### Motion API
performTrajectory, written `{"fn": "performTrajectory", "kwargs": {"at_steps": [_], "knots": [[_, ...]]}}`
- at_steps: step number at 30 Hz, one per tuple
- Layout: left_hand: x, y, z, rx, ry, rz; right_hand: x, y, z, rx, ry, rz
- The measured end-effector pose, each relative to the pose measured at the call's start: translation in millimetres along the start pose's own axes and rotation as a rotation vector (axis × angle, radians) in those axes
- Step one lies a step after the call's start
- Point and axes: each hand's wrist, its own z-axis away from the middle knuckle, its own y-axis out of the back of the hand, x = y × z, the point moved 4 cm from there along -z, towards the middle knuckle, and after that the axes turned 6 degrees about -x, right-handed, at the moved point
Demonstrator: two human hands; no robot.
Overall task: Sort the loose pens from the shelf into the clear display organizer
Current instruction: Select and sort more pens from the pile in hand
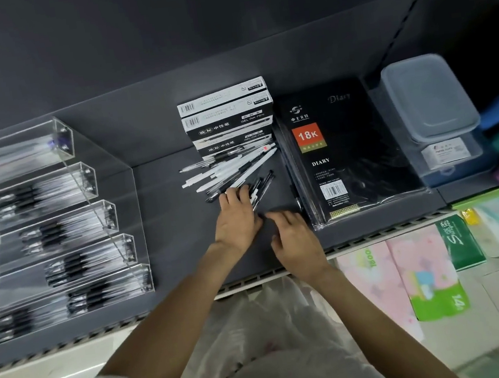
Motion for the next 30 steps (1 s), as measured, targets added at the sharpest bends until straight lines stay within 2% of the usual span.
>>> {"fn": "performTrajectory", "kwargs": {"at_steps": [3,5,8,10,11,14,16,19,21,26,30], "knots": [[2,-2,-8,-0.058,0.043,-0.155,-1,1,3,0.015,0.012,-0.018],[4,2,-11,-0.063,0.043,-0.172,-3,2,5,0.036,0.029,-0.022],[-1,13,-17,-0.118,0.021,0.036,-5,9,8,0.103,0.051,-0.051],[0,22,-14,-0.229,-0.004,0.351,-6,19,12,0.189,0.064,-0.145],[0,25,-10,-0.287,-0.007,0.596,-7,24,14,0.237,0.070,-0.219],[7,39,9,-0.423,0.094,1.508,-8,43,17,0.342,0.024,-0.520],[7,44,18,-0.462,0.100,1.810,-8,50,12,0.325,-0.036,-0.694],[5,47,24,-0.392,0.098,2.027,-13,50,4,0.220,-0.117,-0.910],[3,49,26,-0.258,0.097,2.126,-20,47,6,0.127,-0.158,-1.009],[-5,72,34,0.045,-0.082,2.228,-38,37,26,-0.193,-0.205,-1.074],[-15,86,45,0.169,-0.135,2.258,-53,38,32,-0.222,-0.147,-1.176]]}}
